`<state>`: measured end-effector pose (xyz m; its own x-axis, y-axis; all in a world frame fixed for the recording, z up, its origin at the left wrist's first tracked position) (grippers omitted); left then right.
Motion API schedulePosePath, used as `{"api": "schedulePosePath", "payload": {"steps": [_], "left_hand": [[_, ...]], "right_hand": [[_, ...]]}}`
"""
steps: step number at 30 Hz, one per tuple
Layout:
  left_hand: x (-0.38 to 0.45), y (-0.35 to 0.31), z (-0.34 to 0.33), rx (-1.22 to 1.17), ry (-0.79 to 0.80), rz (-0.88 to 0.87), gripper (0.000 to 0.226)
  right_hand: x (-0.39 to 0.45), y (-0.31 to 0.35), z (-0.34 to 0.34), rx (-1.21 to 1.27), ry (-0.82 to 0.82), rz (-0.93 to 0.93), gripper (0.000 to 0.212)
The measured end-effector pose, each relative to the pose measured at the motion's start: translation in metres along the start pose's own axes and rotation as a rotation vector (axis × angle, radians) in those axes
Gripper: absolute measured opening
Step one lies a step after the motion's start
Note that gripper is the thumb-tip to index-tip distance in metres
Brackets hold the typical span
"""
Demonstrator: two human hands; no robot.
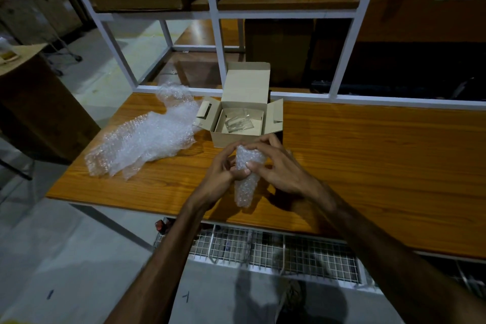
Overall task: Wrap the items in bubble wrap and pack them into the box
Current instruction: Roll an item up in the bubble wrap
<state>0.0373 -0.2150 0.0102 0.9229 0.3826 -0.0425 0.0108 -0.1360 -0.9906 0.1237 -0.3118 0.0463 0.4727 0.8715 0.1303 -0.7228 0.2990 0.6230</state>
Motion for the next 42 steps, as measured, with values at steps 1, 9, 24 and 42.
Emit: {"api": "schedulePosePath", "payload": {"steps": [1,9,24,42], "left_hand": [[0.0,-0.001,-0.001,0.01,0.005,-0.006,0.06],[0.0,-0.001,-0.002,-0.008,0.008,0.013,0.061],[0.007,-0.009,-0.004,-0.037,0.009,0.033,0.056],[0.013,-0.016,0.008,0.086,-0.194,-0.026,0.09]], "right_hand": [[0.0,0.0,-0.001,0.035,0.005,-0.006,0.043],[0.009,-0.014,-0.01,0.067,0.117,-0.119,0.042],[0.007,0.001,0.01,0.026,0.014,-0.059,0.035],[0.018,-0.03,0.026,0.31,-0.174,-0.334,0.019]]}}
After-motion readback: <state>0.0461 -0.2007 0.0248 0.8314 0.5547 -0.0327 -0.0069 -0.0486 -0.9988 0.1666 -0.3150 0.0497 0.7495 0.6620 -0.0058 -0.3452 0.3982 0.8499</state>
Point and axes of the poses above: each hand's wrist, its own x-axis towards the middle knuckle, its own z-axis out of the back of the hand, y = z × x, the point moved 10 cm from there along x, towards the middle knuckle, and after that the axes turned 7 degrees about -x, right-handed, at the moved point
